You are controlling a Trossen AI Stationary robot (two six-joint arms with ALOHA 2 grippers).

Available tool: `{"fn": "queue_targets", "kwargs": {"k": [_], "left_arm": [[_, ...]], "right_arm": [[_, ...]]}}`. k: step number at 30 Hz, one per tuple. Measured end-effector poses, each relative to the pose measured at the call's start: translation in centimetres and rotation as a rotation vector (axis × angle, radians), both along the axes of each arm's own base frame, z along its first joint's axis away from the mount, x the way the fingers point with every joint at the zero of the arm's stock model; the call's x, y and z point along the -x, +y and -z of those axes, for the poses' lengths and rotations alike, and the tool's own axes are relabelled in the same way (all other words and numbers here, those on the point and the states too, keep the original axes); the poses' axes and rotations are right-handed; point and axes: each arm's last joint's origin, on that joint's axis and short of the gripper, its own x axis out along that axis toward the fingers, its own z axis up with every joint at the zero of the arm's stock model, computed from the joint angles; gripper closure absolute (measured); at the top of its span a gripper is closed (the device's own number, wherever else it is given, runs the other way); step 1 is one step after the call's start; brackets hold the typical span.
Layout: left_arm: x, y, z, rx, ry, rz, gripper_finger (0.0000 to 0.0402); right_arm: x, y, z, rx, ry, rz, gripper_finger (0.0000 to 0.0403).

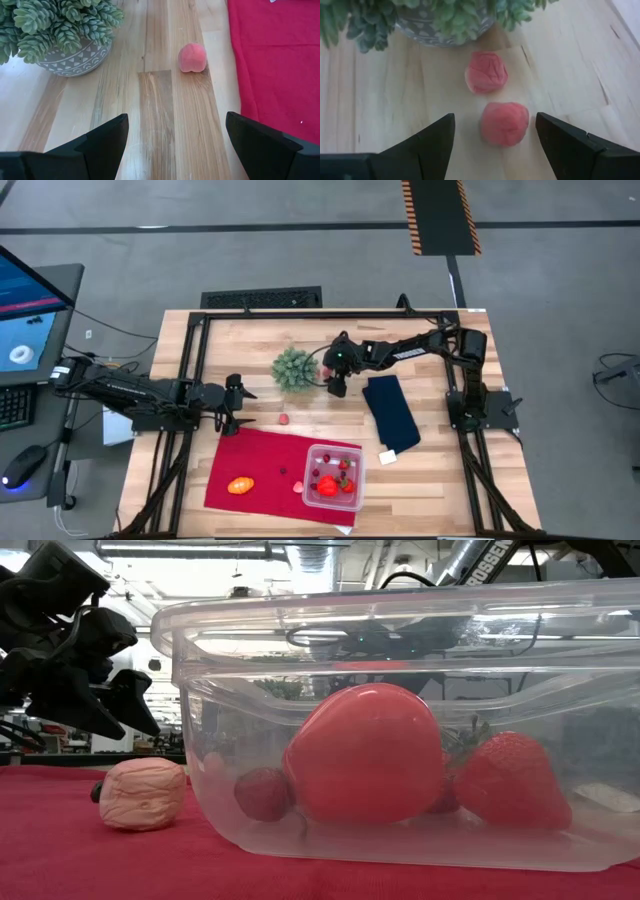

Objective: Pick and placing Produce into tupperware
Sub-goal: Put the apricot into the transparent bin

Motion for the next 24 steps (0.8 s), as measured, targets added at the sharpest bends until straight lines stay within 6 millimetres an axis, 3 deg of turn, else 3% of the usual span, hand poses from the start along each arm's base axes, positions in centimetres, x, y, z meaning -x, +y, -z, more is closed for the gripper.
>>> {"fn": "queue_targets", "kwargs": {"k": [5,16,24], "left_arm": [[0.0,0.0,0.0,0.0,0.0,0.001,0.0075],[0.0,0.0,0.0,0.0,0.0,0.0,0.0075],[0.0,0.0,0.0,0.0,0.0,0.0,0.0075]], "right_arm": [[-0.1,0.0,-0.1,-0.001,-0.01,0.005,0.0139],[-0.4,1.0,-0.1,-0.019,-0.018,0.026,0.0279],[-0.4,1.6,-0.1,-0.027,0.011,0.086,0.0287]]}}
